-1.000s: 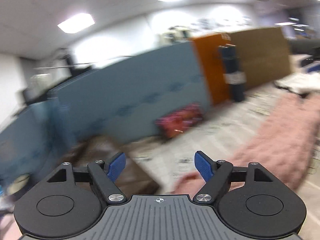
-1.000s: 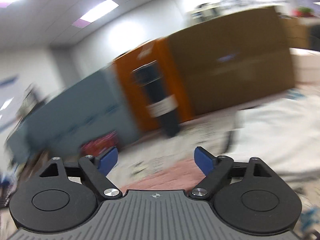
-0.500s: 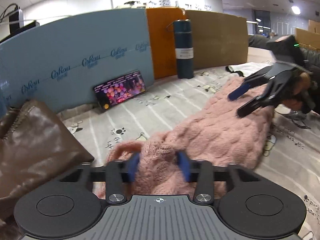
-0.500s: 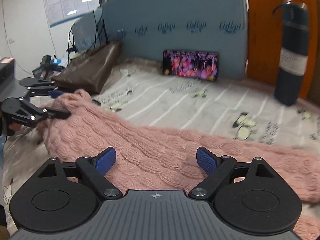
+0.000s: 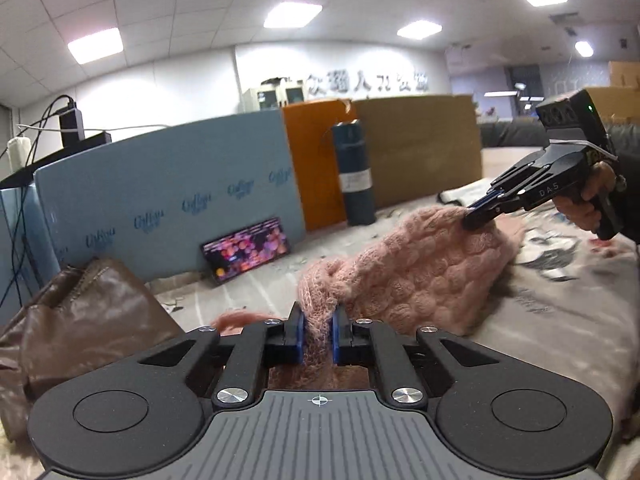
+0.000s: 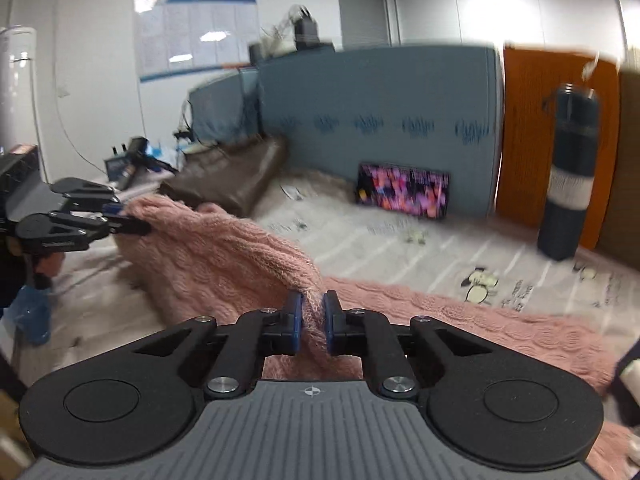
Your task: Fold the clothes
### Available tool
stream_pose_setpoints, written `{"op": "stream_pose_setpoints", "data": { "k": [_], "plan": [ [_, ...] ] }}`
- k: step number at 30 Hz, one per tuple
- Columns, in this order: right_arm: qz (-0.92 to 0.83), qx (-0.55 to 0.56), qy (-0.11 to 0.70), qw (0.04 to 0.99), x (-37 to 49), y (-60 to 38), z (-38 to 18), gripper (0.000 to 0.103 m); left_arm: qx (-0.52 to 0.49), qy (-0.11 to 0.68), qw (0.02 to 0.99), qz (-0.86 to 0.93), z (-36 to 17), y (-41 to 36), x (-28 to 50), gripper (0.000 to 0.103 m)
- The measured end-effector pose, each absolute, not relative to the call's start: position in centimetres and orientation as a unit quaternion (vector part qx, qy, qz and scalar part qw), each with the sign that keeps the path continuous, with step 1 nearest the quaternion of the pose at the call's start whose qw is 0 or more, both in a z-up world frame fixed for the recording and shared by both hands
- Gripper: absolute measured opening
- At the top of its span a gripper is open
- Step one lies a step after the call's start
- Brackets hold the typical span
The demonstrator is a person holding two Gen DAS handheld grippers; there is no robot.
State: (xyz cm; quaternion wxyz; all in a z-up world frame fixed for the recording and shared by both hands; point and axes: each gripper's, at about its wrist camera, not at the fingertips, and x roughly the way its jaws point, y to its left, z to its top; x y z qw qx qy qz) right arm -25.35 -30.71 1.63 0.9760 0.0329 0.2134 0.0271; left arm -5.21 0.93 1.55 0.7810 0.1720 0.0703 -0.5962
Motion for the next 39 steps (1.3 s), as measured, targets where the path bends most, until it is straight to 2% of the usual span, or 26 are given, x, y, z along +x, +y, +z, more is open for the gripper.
{"op": "stream_pose_setpoints", "data": {
  "k": [4,9,12,14,15,16,17,18,19,20,22,23,24,25,29,34,37,39],
  "plan": [
    [0.025,0.02,0.22,0.975,-29.1,-27.5,1.3,0.01,0.159,0.108,0.767,-0.612,0.5,3.2,-6.5,0.012],
    [0.022,0.055,0.264,0.963,-31.4,-25.5,-1.1,0.011,0.163,0.19,0.746,-0.617,-1.8,4.3,-6.9,0.012],
    [0.028,0.091,0.292,0.952,-32.1,-25.2,-2.7,0.011,0.176,0.232,0.733,-0.614,-3.0,4.5,-6.9,0.017],
    [0.041,0.109,0.306,0.945,-32.4,-24.9,-3.3,0.01,0.14,0.218,0.737,-0.624,-2.1,5.5,-6.3,0.021],
    [0.049,0.114,0.308,0.943,-32.5,-24.8,-3.2,0.011,0.121,0.211,0.739,-0.628,-1.7,5.9,-6.0,0.024],
    [0.058,0.121,0.304,0.943,-32.8,-24.9,-3.1,0.011,0.103,0.204,0.74,-0.633,-1.2,6.4,-5.7,0.037],
    [0.069,0.132,0.293,0.945,-33.1,-25.2,-2.8,0.012,0.084,0.197,0.741,-0.637,-0.8,6.8,-5.5,0.056],
    [0.073,0.142,0.279,0.947,-33.3,-25.6,-2.4,0.019,0.066,0.19,0.741,-0.64,-0.3,7.3,-5.2,0.067],
    [0.07,0.152,0.261,0.951,-33.5,-26.2,-2.0,0.034,0.047,0.182,0.742,-0.644,0.1,7.8,-4.9,0.08],
    [0.063,0.161,0.242,0.955,-33.7,-26.8,-1.5,0.04,0.029,0.175,0.742,-0.647,0.6,8.2,-4.6,0.082],
    [0.035,0.175,0.203,0.963,-33.9,-28.3,-0.6,0.056,-0.019,0.155,0.754,-0.638,1.3,9.2,-3.5,0.085],
    [0.008,0.183,0.184,0.966,-33.6,-29.4,-0.3,0.061,-0.019,0.169,0.776,-0.607,1.2,8.7,-2.2,0.086],
    [-0.024,0.194,0.167,0.966,-33.2,-30.7,0.1,0.072,-0.02,0.182,0.797,-0.576,1.2,8.2,-1.0,0.086],
    [-0.057,0.206,0.153,0.965,-32.6,-32.2,0.3,0.075,-0.021,0.195,0.816,-0.543,1.1,7.6,0.2,0.085],
    [-0.184,0.266,0.137,0.936,-29.6,-39.0,0.1,0.074,-0.013,0.255,0.858,-0.445,0.1,5.3,5.5,0.084],
    [-0.287,0.267,0.184,0.901,-25.1,-44.9,-1.5,0.067,0.036,0.319,0.836,-0.445,-2.2,1.2,8.6,0.084],
    [-0.292,0.255,0.221,0.895,-22.8,-46.3,-2.9,0.066,0.06,0.324,0.826,-0.457,-3.2,-0.3,7.9,0.084],
    [-0.295,0.246,0.244,0.89,-21.8,-46.1,-4.0,0.063,0.086,0.311,0.831,-0.452,-3.5,-0.9,7.0,0.079]
  ]
}}
